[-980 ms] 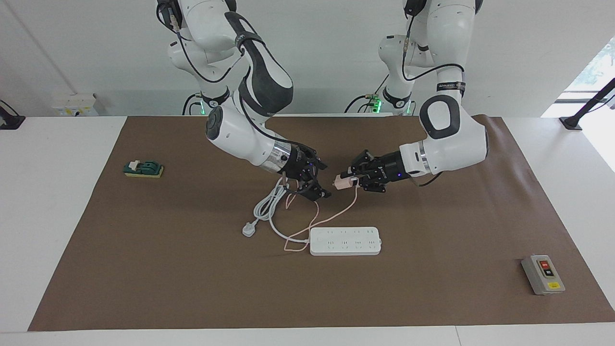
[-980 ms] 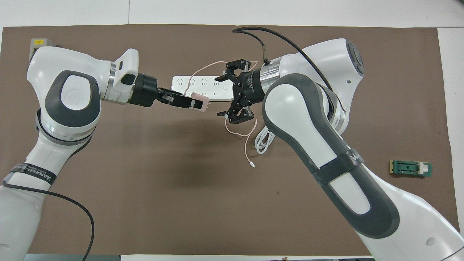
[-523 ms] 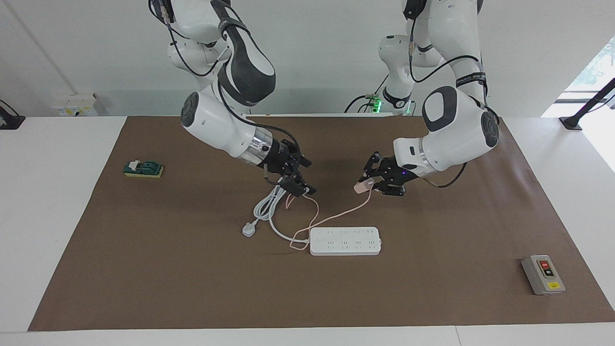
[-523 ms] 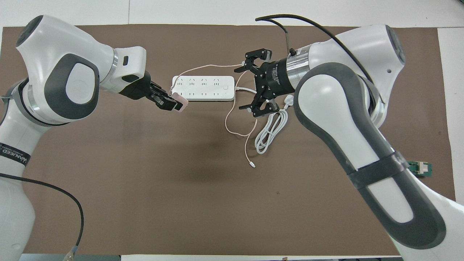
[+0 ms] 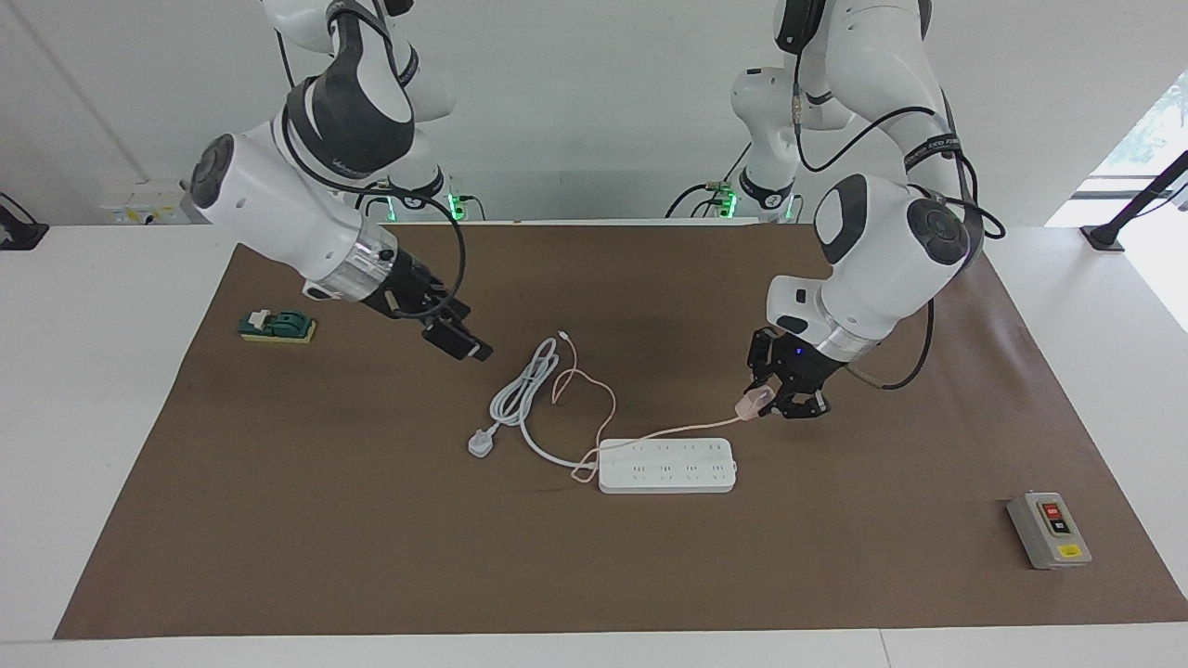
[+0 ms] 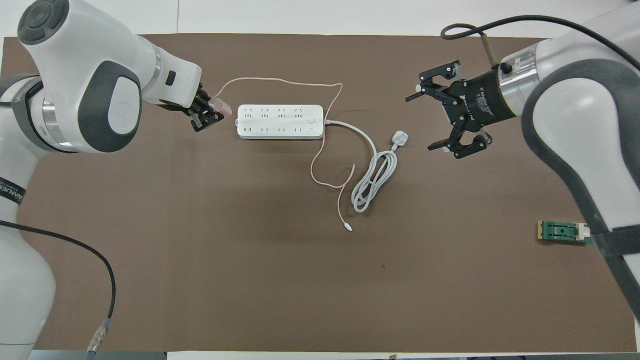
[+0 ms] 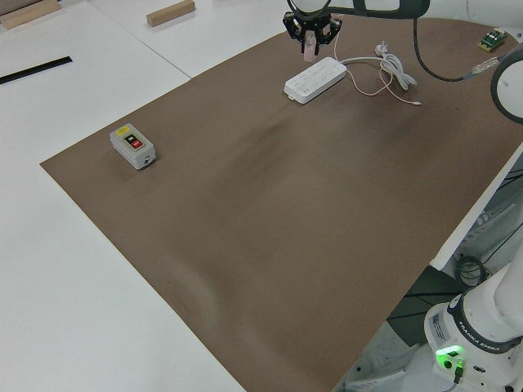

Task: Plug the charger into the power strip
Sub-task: 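Move the charger to the strip's end socket while the right gripper withdraws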

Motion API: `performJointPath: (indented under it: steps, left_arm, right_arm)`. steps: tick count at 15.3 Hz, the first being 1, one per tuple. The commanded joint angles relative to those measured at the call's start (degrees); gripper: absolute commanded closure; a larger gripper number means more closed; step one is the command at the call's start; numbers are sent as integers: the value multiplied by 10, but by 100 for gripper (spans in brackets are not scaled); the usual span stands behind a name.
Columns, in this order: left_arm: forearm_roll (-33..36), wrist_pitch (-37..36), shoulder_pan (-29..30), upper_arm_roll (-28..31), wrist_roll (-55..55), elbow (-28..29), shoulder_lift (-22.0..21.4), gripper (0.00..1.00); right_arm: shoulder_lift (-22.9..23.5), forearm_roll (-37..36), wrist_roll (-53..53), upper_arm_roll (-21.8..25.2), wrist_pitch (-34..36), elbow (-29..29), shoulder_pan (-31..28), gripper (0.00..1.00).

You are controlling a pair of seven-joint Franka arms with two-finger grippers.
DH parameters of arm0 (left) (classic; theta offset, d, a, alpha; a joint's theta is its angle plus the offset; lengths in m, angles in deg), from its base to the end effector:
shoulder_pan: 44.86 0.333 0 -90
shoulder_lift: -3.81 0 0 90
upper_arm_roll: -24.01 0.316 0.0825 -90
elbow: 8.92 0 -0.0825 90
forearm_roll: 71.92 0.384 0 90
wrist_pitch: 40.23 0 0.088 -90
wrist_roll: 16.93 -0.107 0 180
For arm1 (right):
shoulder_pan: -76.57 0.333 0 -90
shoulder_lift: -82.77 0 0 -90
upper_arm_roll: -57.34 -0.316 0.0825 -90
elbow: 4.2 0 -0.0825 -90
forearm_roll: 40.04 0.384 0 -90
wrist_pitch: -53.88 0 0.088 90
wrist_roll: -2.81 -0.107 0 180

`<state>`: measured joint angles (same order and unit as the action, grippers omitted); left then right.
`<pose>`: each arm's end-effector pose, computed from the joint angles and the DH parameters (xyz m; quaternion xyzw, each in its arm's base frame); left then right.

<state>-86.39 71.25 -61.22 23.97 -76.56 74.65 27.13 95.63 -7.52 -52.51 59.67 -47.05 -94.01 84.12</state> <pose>0.6564 -0.2107 0.4603 0.8064 -0.5778 0.0808 0.0961 0.6240 0.1071 0.5226 -0.8467 0.4584 0.1484 0.2257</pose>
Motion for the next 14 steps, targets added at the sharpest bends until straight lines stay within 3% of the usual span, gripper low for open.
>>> performJointPath:
  steps: [1,4,8,14]
  left_arm:
    - [33,33,-24,3,-60,-11,17,100]
    - [48,50,-42,4,-91,-8,36,100]
    - [126,51,-46,3,-93,-12,55,100]
    - [136,98,-52,4,-95,-4,65,100]
  right_arm:
    - [-28,-61,105,-7,45,-8,-45,0]
    - [-49,-149,210,-7,59,-8,-75,0]
    - [-85,-238,342,-7,67,-10,-83,0]
    - [-130,-297,562,-7,80,-41,-96,0]
